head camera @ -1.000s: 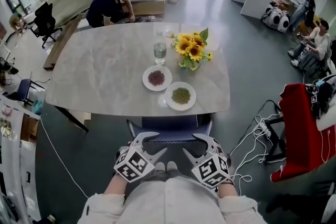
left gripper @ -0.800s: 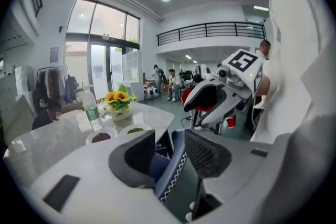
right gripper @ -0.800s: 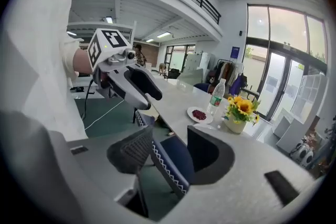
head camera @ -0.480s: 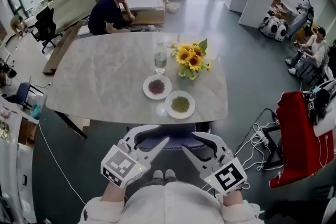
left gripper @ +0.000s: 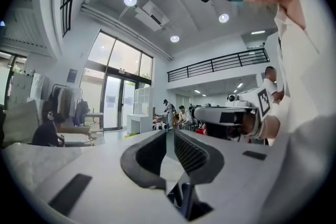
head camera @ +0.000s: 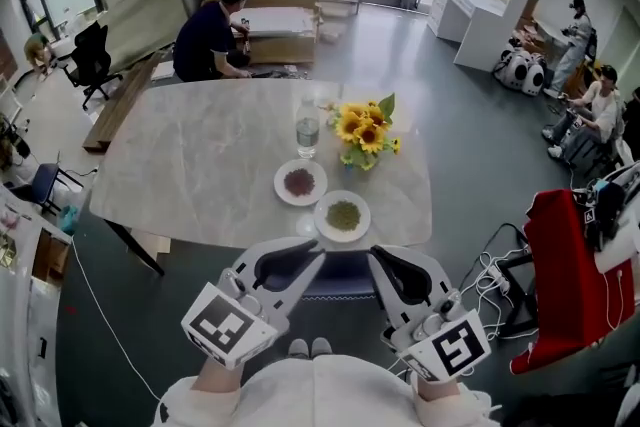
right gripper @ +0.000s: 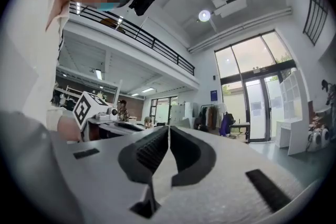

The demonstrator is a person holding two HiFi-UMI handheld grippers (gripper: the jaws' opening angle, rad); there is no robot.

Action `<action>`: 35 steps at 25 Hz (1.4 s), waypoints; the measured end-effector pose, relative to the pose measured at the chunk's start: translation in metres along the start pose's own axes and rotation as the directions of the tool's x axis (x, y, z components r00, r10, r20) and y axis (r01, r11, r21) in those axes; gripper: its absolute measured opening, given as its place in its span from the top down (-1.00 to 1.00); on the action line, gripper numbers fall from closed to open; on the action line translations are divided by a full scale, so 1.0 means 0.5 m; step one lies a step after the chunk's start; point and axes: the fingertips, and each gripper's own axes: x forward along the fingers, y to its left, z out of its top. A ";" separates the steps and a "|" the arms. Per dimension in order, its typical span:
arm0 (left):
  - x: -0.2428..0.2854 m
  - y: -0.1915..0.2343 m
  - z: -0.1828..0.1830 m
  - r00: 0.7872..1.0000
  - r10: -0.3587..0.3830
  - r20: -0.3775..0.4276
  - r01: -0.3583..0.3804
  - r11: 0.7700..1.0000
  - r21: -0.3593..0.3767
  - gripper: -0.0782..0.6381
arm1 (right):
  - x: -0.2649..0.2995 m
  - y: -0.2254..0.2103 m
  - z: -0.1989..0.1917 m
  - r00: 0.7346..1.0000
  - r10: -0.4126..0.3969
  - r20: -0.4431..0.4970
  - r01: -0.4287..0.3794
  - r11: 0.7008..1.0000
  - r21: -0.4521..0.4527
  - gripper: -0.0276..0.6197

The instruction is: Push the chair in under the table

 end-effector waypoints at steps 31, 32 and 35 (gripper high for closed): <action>0.011 -0.001 0.001 0.998 0.030 0.064 -0.021 0.991 -0.134 0.74 | 0.010 -0.029 -0.045 0.998 -0.055 0.013 0.051 0.974 0.222 0.91; 0.010 0.000 0.000 0.998 0.031 0.061 -0.022 0.991 -0.135 0.74 | 0.012 -0.027 -0.046 0.999 -0.052 0.009 0.049 0.975 0.218 0.91; 0.010 0.003 -0.002 0.998 0.029 0.053 -0.022 0.991 -0.135 0.74 | 0.017 -0.022 -0.047 0.999 -0.044 0.002 0.043 0.976 0.213 0.91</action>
